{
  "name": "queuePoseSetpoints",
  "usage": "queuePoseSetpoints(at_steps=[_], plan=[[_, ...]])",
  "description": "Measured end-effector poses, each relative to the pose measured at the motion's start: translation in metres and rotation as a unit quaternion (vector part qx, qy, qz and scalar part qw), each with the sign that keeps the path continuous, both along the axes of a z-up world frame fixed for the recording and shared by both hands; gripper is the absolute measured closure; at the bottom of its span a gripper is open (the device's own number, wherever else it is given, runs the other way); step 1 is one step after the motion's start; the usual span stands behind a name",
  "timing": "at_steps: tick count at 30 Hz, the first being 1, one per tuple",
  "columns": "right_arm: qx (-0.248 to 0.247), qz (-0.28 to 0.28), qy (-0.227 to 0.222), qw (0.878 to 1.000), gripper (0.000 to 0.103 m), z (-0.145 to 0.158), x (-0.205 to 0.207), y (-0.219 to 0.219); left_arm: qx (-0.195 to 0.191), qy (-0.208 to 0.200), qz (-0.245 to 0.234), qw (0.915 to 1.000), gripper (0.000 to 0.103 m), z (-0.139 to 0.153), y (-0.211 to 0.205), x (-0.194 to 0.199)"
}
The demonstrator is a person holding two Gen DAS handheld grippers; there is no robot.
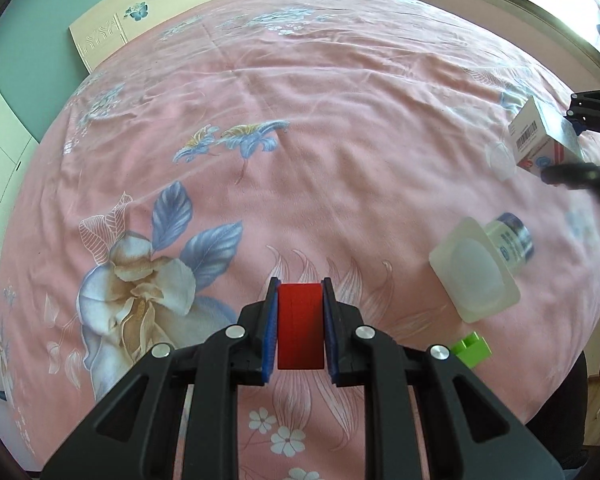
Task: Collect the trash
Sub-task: 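Carry the red block and white box with both tools over the wastebasket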
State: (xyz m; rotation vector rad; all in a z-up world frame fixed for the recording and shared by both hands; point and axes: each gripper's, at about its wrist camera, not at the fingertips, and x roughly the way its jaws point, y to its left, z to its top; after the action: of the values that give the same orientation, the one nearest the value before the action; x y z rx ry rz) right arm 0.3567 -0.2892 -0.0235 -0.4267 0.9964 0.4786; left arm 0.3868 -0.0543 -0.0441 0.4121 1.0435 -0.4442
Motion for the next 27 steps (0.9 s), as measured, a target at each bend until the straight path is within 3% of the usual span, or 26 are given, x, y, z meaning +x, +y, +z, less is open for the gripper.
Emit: queuePoseSetpoints(at_steps=[13,27], plan=[[0.003,-0.015,-0.011,1.000,0.059,0.020,-0.103,-0.002,-0.003,-0.010,-0.021,0.9997,0.081,0.014,0.009,-0.079],[0.010,-0.010,-0.002,1.000,0.059,-0.003,-0.194,0.020,-0.007,-0.009,-0.070,0.9975,0.081,-0.002,0.006,-0.157]])
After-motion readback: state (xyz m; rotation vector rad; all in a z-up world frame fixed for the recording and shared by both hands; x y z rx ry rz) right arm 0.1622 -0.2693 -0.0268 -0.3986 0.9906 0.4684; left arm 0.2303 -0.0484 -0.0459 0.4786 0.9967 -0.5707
